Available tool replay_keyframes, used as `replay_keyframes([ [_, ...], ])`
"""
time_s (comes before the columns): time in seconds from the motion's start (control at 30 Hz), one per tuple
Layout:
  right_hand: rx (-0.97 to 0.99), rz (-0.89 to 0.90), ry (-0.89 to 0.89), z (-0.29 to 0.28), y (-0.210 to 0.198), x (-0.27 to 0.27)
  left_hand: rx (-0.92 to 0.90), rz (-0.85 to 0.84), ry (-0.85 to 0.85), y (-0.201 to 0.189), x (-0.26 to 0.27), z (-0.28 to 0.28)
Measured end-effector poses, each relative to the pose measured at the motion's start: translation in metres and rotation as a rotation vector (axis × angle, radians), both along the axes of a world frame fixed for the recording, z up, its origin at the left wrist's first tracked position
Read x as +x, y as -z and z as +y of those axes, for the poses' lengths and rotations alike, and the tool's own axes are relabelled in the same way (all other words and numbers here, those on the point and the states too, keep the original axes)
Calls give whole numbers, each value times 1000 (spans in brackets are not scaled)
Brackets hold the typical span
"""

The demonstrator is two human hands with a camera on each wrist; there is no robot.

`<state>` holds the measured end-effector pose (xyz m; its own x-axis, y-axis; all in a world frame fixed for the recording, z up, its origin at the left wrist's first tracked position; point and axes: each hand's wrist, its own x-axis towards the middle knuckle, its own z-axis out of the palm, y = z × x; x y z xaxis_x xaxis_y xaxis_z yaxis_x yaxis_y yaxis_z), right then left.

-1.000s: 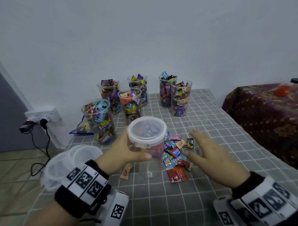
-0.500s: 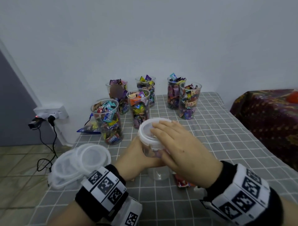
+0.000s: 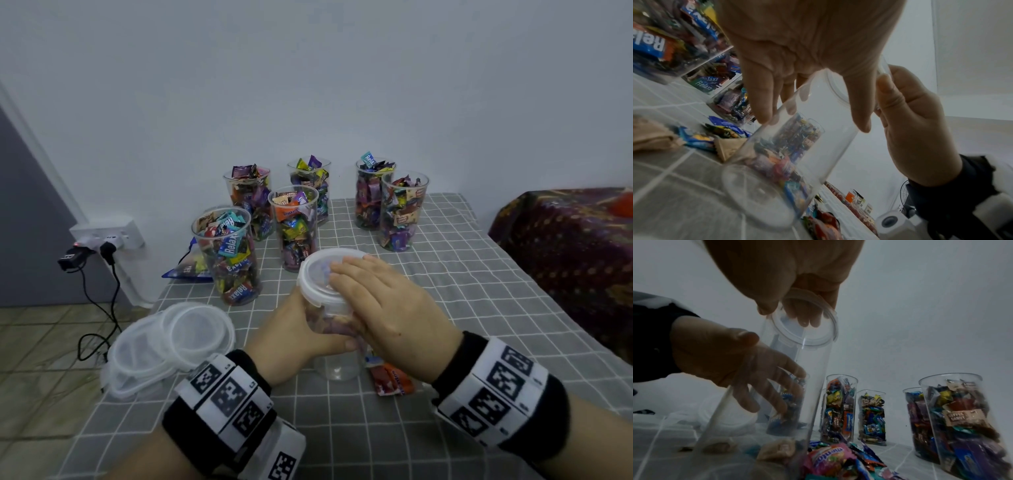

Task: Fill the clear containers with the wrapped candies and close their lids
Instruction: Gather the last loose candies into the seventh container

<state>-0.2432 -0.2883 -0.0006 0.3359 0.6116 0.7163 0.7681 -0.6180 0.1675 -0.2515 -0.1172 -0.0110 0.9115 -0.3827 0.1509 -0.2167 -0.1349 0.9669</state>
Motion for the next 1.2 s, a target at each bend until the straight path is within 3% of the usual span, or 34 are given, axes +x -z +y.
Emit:
replay_keyframes([
  [0.17, -10, -35, 16, -3, -1, 0, 8, -6, -15, 4, 5, 1],
  [0.53, -92, 145, 22, -1, -3, -8, 57, -22, -27, 3, 4, 4],
  [0.9, 66, 123, 4, 5, -8, -11, 25, -9, -17, 1, 2, 3],
  [1.1, 184, 190, -34, 5, -9, -12, -18, -7, 22, -3, -1, 0],
  [1.2, 204, 253, -78, 3, -15, -15, 60, -39, 25, 0, 2, 6],
])
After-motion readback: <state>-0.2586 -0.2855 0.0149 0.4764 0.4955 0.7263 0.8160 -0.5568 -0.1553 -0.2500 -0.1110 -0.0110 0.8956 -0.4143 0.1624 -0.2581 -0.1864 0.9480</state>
